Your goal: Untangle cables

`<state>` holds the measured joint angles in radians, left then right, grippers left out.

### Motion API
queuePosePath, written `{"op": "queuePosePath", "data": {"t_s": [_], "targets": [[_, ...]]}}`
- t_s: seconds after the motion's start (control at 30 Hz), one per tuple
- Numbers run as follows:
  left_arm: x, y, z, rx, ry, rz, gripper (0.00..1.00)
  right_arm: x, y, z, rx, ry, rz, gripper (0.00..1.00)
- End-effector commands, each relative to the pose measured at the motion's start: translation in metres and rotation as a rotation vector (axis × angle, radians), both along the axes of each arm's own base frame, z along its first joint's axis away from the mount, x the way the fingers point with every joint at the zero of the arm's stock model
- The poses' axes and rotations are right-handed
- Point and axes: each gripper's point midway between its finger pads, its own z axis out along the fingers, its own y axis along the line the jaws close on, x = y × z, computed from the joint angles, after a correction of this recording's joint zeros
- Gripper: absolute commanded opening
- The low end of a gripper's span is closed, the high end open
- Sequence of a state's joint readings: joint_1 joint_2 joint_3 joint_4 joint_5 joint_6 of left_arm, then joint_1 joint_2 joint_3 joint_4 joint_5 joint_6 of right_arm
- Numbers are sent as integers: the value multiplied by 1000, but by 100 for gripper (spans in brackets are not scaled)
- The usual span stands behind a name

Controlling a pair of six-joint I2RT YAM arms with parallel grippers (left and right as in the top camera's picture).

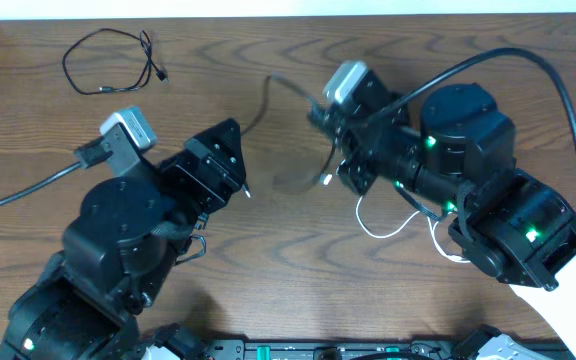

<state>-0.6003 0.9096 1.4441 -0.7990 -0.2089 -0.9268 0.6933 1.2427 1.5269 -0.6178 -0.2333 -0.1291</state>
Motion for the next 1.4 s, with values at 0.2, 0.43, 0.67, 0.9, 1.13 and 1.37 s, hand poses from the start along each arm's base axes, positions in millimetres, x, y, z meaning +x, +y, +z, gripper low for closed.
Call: {"op": "queuePosePath", "data": {"t_s": [0.2,0.43,0.67,0.9,1.13,1.37], "targets": [[-4,-1,29,-61,-93,-20,80,-31,24,-27,-7,175,214,1],[-9,-15,26,-113,-59,-92,93,-38,37,-20,39,169,301,1],[-8,-29,12,-440,152,-24,83,-40,40,-13,62,151,325,1],[-11,-48,17,-716,298,-27,83,-42,44,-1,119,159,344,1],[-10,-48,21,-758,297,-16,75,-51,48,6,160,191,395,1],[-6,-41,22,-776,279,30,66,-57,49,6,172,220,419,1]]}}
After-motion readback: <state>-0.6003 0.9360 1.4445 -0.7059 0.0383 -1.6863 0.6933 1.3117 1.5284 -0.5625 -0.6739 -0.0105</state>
